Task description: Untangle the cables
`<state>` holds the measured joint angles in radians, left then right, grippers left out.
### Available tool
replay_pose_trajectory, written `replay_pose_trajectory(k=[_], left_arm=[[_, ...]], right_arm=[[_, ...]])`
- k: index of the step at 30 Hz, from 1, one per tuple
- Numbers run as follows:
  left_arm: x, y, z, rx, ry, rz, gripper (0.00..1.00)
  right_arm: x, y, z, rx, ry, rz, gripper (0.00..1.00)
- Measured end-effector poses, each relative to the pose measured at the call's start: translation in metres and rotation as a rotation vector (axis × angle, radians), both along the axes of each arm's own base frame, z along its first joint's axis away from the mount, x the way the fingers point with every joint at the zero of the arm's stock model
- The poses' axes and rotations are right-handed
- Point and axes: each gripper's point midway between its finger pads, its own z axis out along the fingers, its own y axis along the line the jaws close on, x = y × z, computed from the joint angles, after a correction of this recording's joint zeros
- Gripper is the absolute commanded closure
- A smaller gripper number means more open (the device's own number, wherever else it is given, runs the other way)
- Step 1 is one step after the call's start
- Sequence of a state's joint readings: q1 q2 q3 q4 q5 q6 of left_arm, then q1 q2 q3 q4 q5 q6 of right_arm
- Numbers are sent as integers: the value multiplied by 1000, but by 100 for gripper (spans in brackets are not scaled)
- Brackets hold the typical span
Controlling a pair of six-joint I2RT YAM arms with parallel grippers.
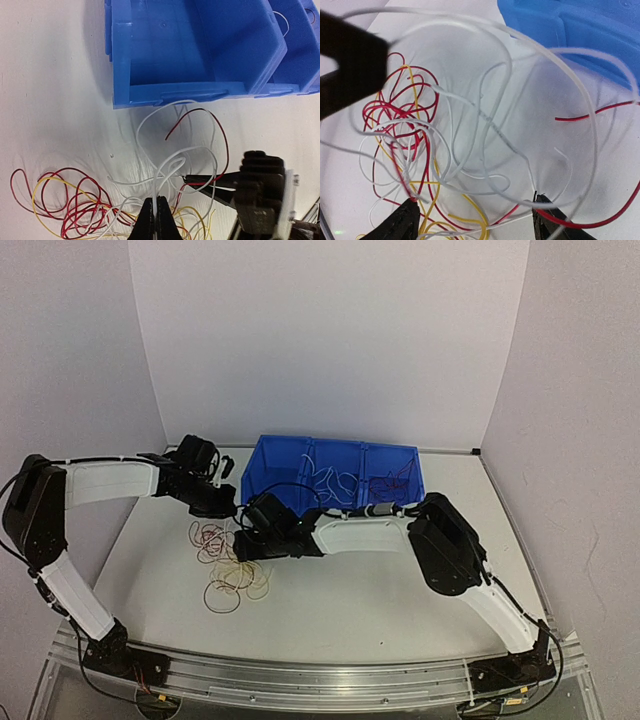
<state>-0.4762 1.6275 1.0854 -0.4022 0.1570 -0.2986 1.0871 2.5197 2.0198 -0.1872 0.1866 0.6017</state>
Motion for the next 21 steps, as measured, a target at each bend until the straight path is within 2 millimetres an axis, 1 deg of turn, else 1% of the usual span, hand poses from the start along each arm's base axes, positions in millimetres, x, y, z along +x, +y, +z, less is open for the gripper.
replay_pose_trajectory(k=[1, 2, 5, 8, 11, 15, 18, 19, 21], left_arm=[[-1, 1, 3, -11, 1, 7, 100], [-3, 1, 4, -19, 1, 13, 100], [-7, 4, 10, -27, 5, 36, 100], [-7, 12, 16, -9, -7, 87, 100], [-7, 29, 23, 41, -16, 173, 100], [1, 53, 41, 113, -56, 304, 100], [8, 64, 55, 141, -94, 380, 100], [10, 68, 59, 156, -107, 407, 100], [15, 78, 67, 184, -132, 456, 100]], right_arm=[[1, 0, -3, -5, -2, 0, 92], [1, -1, -7, -13, -2, 0, 99], [-1, -11, -20, -45, 0, -16, 100], [-6, -36, -22, -85, -9, -38, 100], [-23, -89, -21, -187, -15, -66, 100], [-41, -167, -8, -284, -28, -123, 100], [-40, -226, 3, -300, -18, -208, 100], [-38, -249, 4, -311, -8, -249, 100], [-32, -298, 0, -349, 23, -349, 100]])
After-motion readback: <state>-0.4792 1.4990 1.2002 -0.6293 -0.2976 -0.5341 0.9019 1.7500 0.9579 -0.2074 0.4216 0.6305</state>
